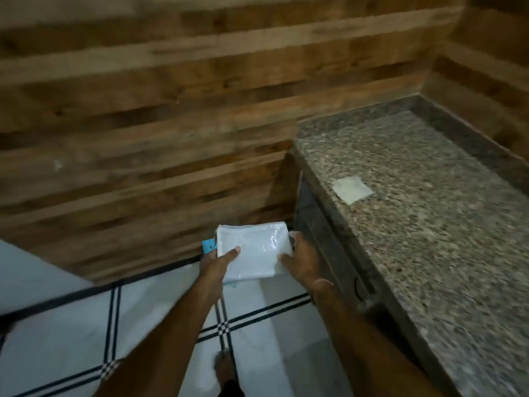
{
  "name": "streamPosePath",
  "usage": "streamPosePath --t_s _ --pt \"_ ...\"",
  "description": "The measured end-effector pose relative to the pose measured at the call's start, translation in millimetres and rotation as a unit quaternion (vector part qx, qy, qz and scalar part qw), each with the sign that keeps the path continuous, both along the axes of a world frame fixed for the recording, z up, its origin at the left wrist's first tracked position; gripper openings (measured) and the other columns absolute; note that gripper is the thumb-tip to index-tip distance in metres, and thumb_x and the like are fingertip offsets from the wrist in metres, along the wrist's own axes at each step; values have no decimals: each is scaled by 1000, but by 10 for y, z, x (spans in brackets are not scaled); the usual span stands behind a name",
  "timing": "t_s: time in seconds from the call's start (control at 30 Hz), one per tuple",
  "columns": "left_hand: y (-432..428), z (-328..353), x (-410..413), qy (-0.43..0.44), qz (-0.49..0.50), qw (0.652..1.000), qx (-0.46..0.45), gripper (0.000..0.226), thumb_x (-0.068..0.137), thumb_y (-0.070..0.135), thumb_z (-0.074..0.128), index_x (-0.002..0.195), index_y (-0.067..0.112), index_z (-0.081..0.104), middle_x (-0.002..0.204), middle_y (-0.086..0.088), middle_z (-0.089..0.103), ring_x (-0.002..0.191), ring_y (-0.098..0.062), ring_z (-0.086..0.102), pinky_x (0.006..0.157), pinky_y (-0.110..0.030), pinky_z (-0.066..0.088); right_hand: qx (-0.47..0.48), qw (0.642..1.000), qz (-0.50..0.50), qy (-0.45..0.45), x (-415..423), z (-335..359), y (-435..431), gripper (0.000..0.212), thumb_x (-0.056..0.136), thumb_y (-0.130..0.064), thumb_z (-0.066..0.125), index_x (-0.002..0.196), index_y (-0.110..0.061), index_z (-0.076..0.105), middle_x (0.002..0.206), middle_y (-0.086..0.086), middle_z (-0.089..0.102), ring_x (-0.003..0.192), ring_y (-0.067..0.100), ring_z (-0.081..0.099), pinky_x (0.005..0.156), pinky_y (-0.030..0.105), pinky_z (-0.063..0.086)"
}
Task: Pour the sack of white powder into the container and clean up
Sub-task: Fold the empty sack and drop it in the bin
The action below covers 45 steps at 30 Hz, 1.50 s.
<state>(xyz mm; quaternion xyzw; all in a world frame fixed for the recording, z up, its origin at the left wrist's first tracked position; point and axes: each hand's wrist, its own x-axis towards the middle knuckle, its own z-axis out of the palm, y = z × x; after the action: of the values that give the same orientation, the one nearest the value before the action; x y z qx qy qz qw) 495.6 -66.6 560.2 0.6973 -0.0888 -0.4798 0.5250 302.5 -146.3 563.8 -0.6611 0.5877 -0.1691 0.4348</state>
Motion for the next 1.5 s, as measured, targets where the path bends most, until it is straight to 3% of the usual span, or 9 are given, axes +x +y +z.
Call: streamPosePath --t_s 0.1,0.23,0.5,0.7,0.83,1.0,1.17,1.33,1.5 --pt "67 -326 665 31 31 999 12 31 89 13 79 117 6 69 108 -12 74 82 -23 71 51 -24 58 27 999 28 29 714 -326 -44 47 88 -15 76 131 -11 58 122 10 68 115 30 66 97 41 55" --pt "23 -985 1357 36 77 995 53 21 87 15 81 105 10 72 102 -12 76 80 -22 72 56 -26 59 101 992 48 57 1413 -930 -146 34 96 -10 70 126 -13 56 109 -7 58 107 14 60 78 9 46" --pt "-235 -2392 2299 -21 110 987 117 26 86 23 82 105 10 71 99 -11 75 86 -26 72 79 -36 60 159 980 19 121 2199 -2570 -593 51 97 -31 71 139 -8 54 130 14 68 120 30 65 103 38 51" --pt "-391 -3665 2778 -40 142 981 122 25 88 20 80 109 11 69 98 -6 70 91 -26 67 70 -30 54 236 961 15 140 2665 -4217 -917 51 95 -33 74 135 -4 58 132 19 68 124 33 63 106 34 46" --pt "-420 -4429 2946 -38 174 976 124 34 90 14 77 121 1 68 105 -11 67 90 -24 64 58 -19 52 318 938 -13 136 2912 -5179 -1031 81 92 -42 77 151 0 43 153 19 52 139 33 52 113 36 41" --pt "-385 -5048 3129 -10 205 970 131 38 90 19 78 122 1 68 108 -12 69 97 -29 66 87 -42 58 381 921 -65 54 3227 -6043 -1058 59 86 -33 85 128 -1 60 110 13 63 101 27 60 85 34 46" --pt "-395 -5243 3192 12 225 965 134 41 89 25 79 122 3 67 108 -10 72 100 -29 69 87 -43 59 342 927 -152 -20 3287 -6231 -988 9 95 -13 72 98 -12 63 78 1 61 64 15 61 73 37 59" --pt "-591 -5033 3092 39 248 960 127 35 92 23 76 121 5 65 105 -5 70 92 -21 69 65 -25 57 205 965 -149 66 2660 -5634 -622 23 97 -39 67 87 -20 57 78 0 61 73 21 58 69 37 48" --pt "-1011 -4833 2993 39 232 965 120 36 95 21 73 125 2 66 112 -10 70 97 -25 68 82 -39 60 127 954 -267 46 1916 -5131 -362 46 92 -66 59 93 -21 70 81 3 71 82 29 70 76 50 60"
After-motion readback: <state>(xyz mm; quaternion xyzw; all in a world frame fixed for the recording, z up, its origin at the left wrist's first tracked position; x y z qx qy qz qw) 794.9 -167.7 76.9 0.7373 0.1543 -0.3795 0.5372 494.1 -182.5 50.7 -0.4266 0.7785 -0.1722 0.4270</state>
